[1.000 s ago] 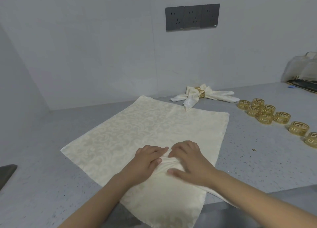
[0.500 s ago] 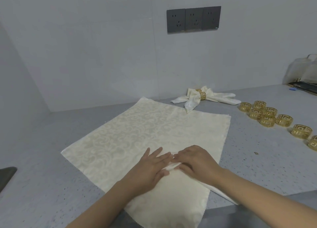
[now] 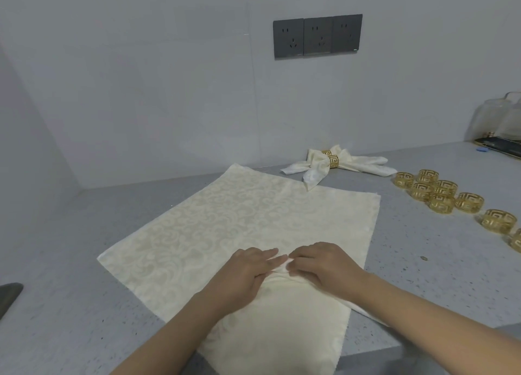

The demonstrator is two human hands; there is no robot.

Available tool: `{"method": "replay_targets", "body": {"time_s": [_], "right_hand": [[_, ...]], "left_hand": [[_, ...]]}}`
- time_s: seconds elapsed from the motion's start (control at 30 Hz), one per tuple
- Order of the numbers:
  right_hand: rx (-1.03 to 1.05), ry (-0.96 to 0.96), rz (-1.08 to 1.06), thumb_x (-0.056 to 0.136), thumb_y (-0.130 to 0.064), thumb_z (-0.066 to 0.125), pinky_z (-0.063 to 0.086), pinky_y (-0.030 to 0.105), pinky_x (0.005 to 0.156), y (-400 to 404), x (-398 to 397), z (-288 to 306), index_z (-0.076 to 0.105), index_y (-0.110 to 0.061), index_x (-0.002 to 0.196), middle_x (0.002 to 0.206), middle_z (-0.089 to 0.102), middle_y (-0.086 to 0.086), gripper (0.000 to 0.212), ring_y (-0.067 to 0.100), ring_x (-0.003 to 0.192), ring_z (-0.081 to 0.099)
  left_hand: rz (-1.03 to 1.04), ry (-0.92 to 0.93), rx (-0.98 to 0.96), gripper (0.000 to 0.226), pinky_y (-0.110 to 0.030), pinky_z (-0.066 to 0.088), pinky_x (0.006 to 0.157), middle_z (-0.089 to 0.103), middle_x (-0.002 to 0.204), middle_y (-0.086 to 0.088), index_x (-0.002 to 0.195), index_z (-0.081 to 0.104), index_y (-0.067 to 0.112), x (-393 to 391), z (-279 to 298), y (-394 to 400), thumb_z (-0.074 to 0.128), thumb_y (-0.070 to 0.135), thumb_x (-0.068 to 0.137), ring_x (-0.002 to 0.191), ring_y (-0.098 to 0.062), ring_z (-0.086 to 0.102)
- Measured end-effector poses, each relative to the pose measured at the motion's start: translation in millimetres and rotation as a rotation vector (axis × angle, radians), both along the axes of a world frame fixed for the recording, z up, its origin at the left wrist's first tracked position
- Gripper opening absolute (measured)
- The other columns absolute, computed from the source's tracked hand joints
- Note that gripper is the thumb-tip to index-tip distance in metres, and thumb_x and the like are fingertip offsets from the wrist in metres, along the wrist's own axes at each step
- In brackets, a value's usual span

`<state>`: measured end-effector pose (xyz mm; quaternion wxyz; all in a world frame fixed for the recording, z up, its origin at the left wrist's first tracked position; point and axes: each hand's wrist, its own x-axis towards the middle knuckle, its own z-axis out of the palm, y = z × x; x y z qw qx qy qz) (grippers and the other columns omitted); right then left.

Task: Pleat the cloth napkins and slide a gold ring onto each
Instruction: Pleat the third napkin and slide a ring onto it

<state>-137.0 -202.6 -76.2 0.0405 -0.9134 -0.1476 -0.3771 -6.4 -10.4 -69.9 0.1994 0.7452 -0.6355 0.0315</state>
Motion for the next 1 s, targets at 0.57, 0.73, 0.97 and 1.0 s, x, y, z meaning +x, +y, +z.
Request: {"method": "replay_targets", "body": {"time_s": [0.57, 0.73, 0.97, 1.0], "right_hand": [[0.161, 0.198, -0.088, 0.088, -0.039, 0.049, 0.038, 0.015, 0.060, 5.4, -0.6, 1.0, 0.072, -0.023, 0.088, 0.081, 0.068, -0.015, 0.028, 0.012, 0.064, 0.058], [0.205, 0.231, -0.112, 0.088, -0.041, 0.048, 0.046, 0.019, 0.057, 8.4, -3.0, 4.2, 0.072, -0.022, 0.088, 0.078, 0.069, -0.012, 0.031, 0.015, 0.066, 0.062], [0.491, 0.321, -0.224, 0.087, -0.040, 0.064, 0.044, 0.019, 0.086, -0.6, -20.0, 25.9, 0.072, -0.026, 0.105, 0.107, 0.069, -0.013, 0.024, 0.008, 0.101, 0.061], [0.510, 0.325, -0.242, 0.088, -0.036, 0.064, 0.041, 0.015, 0.087, -5.5, -25.2, 30.2, 0.071, -0.027, 0.106, 0.108, 0.068, -0.014, 0.022, 0.006, 0.103, 0.059]], "left_hand": [[0.058, 0.062, -0.046, 0.055, -0.030, 0.046, 0.086, 0.064, 0.112, 0.002, 0.133, 0.055, 0.024, -4.2, -1.9, -12.6, 0.034, 0.054, 0.092, 0.097, -0.015, 0.047], [0.069, 0.050, -0.083, 0.046, -0.022, 0.042, 0.083, 0.063, 0.104, -0.001, 0.129, 0.059, 0.024, -2.1, -5.7, -16.6, 0.049, 0.047, 0.091, 0.096, -0.012, 0.045], [0.120, 0.187, -0.131, 0.032, -0.012, 0.033, 0.085, 0.059, 0.104, -0.002, 0.127, 0.061, 0.023, -9.5, 7.0, -39.3, 0.055, 0.022, 0.095, 0.106, -0.013, 0.045], [0.111, 0.186, -0.136, 0.032, -0.010, 0.030, 0.083, 0.059, 0.104, -0.003, 0.127, 0.061, 0.022, -11.1, 8.9, -46.1, 0.055, 0.021, 0.095, 0.106, -0.013, 0.045]]}}
